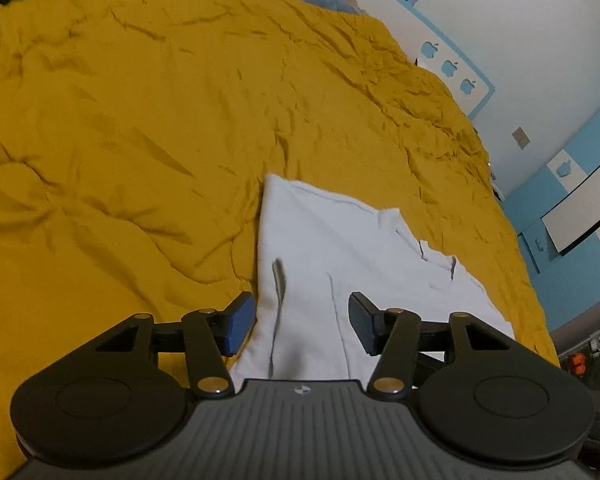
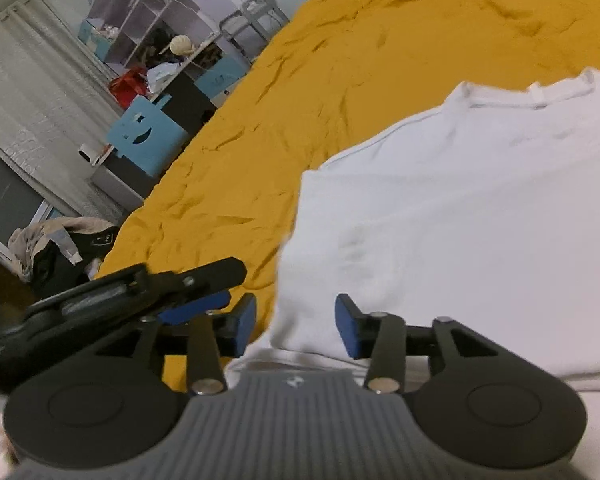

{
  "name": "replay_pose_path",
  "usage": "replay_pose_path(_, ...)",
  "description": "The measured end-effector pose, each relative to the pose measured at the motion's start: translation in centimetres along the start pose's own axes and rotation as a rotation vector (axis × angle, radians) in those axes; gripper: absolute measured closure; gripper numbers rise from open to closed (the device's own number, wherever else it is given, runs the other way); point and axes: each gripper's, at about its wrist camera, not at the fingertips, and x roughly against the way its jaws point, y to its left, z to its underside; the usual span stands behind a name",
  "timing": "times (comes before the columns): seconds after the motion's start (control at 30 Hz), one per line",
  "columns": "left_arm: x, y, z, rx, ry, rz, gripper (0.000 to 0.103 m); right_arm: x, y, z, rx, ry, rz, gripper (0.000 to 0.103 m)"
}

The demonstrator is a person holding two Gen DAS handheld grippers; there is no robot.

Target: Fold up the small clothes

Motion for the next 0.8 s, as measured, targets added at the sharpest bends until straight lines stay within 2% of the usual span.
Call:
replay_pose_path(0.13, -1.1, -0.2, 0.8, -0.019, 0.022, -0.016, 0.040, 4.4, -2.7, 0.3, 0.006, -0.054, 0.083, 0.058)
replay_pose_path(0.27, -1.8, -0.8, 1.3, -0.079, 0.036, -0.048, 0.046, 11.2, -7.4, 2.1, 0.005, -0.140, 0.267, 0.059)
replay_pose_path(0.33, -2.3, -1.4, 1.7, -0.122, 0.046, -0.092, 0.051, 14.3, -9.5, 3.2, 0.002, -0.184, 0.376, 0.059)
replay_pose_path(0.4, -2.4, -1.9, 2.3, -0.163, 0.043, -0.138, 0.051, 17.4, -11.3, 4.1, 0.001, -0.231, 0.496, 0.059)
replay_pose_path(0.5, -2.0, -2.5, 3.2, -0.202, 0.039, -0.161, 0.051, 21.4, -12.9, 6.0, 0.058, -0.251, 0.633, 0.058)
replay_pose_path(0.7, -2.1, -2.9, 4.1, -0.235, 0.056, -0.209, 0.052, 22.0, -14.9, 6.5, 0.174, -0.215, 0.816, 0.058)
replay_pose_path(0.8, -2.4, -3.0, 4.2, -0.250, 0.063, -0.228, 0.053, 20.7, -15.2, 6.1, 0.258, -0.187, 0.851, 0.059)
